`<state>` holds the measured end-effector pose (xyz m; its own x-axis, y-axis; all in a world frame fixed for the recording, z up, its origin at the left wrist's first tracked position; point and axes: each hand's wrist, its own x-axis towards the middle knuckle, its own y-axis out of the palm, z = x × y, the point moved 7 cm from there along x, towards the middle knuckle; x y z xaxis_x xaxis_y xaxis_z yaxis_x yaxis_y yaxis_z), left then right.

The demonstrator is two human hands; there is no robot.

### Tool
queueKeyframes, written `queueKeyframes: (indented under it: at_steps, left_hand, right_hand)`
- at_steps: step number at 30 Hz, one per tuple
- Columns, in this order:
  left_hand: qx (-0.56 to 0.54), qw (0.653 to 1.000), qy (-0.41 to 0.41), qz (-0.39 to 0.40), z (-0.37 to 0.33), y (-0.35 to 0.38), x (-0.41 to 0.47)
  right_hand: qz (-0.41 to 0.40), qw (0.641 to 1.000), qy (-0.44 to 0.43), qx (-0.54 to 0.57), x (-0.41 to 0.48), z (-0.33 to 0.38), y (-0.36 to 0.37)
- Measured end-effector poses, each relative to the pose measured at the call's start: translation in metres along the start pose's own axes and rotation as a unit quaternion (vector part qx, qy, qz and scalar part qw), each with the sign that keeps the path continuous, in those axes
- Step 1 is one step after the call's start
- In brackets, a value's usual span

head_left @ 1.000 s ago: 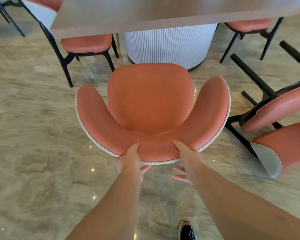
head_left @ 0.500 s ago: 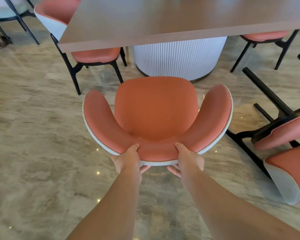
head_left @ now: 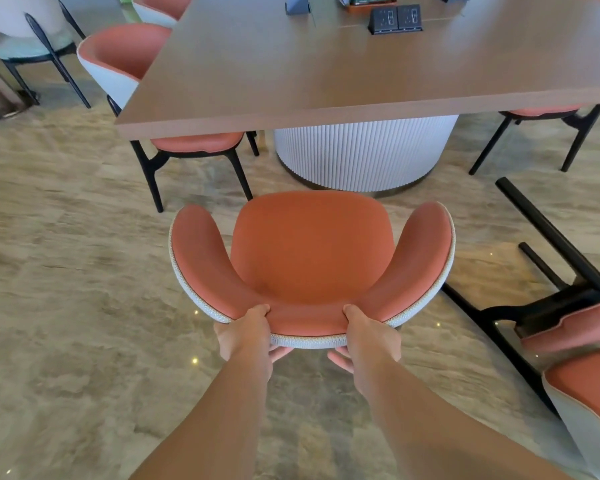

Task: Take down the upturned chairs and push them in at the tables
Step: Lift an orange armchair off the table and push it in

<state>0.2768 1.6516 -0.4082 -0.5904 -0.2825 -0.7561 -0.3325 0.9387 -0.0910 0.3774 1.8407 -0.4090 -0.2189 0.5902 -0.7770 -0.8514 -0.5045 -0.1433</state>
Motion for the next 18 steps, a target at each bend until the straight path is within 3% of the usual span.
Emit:
queueKeyframes:
  at_steps: [18]
  left_hand:
    - [0.030, 0.999, -0.016, -0.038, -0.022, 0.031, 0.014]
  right_hand:
    - [-0.030, 0.999, 0.006, -0.025, 0.019, 0.033, 0.017]
